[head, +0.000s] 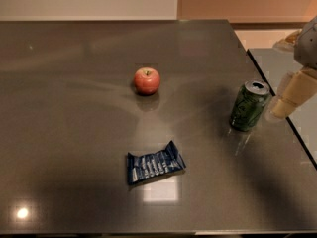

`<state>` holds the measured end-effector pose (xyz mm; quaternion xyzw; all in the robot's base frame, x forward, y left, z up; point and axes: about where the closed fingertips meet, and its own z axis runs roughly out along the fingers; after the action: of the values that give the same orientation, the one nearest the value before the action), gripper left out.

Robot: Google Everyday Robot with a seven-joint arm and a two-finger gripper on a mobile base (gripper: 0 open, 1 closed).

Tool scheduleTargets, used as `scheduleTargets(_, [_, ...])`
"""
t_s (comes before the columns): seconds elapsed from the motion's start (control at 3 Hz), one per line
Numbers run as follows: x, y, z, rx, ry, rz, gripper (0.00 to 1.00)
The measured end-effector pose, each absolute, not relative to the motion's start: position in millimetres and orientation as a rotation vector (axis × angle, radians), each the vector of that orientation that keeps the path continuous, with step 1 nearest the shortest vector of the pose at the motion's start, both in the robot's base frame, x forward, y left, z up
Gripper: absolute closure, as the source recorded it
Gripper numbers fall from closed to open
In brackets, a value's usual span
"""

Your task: Knock green can over

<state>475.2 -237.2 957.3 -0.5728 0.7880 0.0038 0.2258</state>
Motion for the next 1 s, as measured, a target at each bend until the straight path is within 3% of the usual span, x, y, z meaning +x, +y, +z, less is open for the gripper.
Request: scheduleTargets(1.0, [505, -226, 910, -1.475, 2.06, 0.333, 0.0])
